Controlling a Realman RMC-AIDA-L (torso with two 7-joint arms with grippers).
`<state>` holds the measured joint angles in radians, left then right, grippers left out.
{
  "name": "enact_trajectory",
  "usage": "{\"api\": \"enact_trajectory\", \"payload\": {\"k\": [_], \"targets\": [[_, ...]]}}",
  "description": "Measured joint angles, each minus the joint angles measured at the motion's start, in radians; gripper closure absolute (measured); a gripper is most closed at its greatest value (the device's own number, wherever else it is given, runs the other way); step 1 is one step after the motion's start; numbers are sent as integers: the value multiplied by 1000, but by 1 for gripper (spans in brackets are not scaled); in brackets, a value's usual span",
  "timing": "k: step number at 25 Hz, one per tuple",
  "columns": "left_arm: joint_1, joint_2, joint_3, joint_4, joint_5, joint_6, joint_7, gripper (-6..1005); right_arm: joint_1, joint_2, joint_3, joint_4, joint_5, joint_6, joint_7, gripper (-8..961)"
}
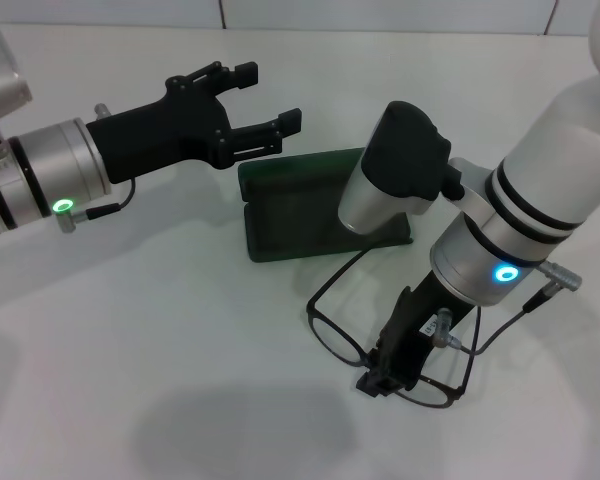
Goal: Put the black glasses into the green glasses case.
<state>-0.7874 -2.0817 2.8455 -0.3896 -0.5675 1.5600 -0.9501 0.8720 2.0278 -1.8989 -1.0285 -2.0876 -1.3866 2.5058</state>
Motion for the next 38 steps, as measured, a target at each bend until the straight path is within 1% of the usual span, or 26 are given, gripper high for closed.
{"api": "enact_trajectory", "payload": {"k": [4, 6, 7, 8, 10, 12, 14, 15, 18, 19, 20, 22, 23, 24, 26, 27, 28, 30, 32, 34, 36, 37, 38], "targets": [[1, -1, 0, 4, 0, 0, 7, 111, -19, 0, 6, -20, 0, 0, -29, 683], [4, -1, 0, 5, 0, 1, 9, 111, -33, -1, 29, -37, -1, -9, -52, 701], [6, -1, 0, 5, 0, 3, 10, 111, -33, -1, 29, -37, -1, -9, -52, 729], [9, -1, 0, 4, 0, 5, 10, 111, -56, -3, 77, -55, -1, -27, -81, 757], [10, -1, 0, 2, 0, 7, 9, 111, -76, -4, 122, -67, -1, -47, -104, 813], [11, -2, -1, 3, -1, 15, 9, 111, -115, -7, 202, -96, -1, -84, -145, 818], [16, -2, -1, 6, -12, 33, 7, 111, -168, -9, 300, -129, 4, -127, -201, 823], [19, -3, -2, 7, -20, 46, 5, 111, -202, -8, 364, -141, 18, -153, -244, 825], [34, -4, -1, 10, -48, 108, 1, 111, -289, -9, 548, -137, 126, -232, -423, 835], [40, -4, -2, 13, -67, 142, -4, 111, -321, -10, 615, -120, 177, -264, -506, 838], [45, -4, -2, 15, -90, 176, -13, 111, -339, -10, 657, -101, 211, -284, -562, 841], [53, 0, -2, 19, -136, 234, -31, 111, -377, -11, 766, -18, 289, -329, -723, 841], [57, 4, -1, 21, -161, 271, -48, 111, -383, -13, 791, 16, 307, -339, -766, 841], [57, 7, -2, 21, -177, 300, -65, 111, -392, -14, 838, 78, 344, -360, -849, 842], [49, 15, -1, 21, -180, 336, -99, 111, -397, -15, 889, 163, 382, -390, -963, 842], [40, 21, -2, 22, -176, 356, -124, 111, -399, -15, 921, 220, 406, -409, -1055, 842], [33, 24, -1, 24, -169, 364, -141, 111, -401, -14, 940, 284, 435, -424, -1195, 842], [11, 32, -1, 29, -143, 381, -185, 111, -402, -11, 942, 331, 453, -426, -1333, 842], [-27, 42, 0, 33, -88, 389, -246, 111, -404, -4, 938, 383, 465, -424, -1537, 842], [-75, 48, 0, 33, -14, 391, -316, 111, -401, -1, 937, 424, 467, -421, -1685, 842], [-128, 50, 0, 33, 71, 391, -381, 111, -389, 0, 936, 452, 467, -409, -1787, 842], [-163, 47, 0, 33, 115, 391, -410, 111, -383, 0, 935, 460, 468, -402, -1816, 842], [-163, 47, 0, 33, 115, 391, -410, 111, -380, 0, 931, 463, 468, -386, -1844, 842]]}}
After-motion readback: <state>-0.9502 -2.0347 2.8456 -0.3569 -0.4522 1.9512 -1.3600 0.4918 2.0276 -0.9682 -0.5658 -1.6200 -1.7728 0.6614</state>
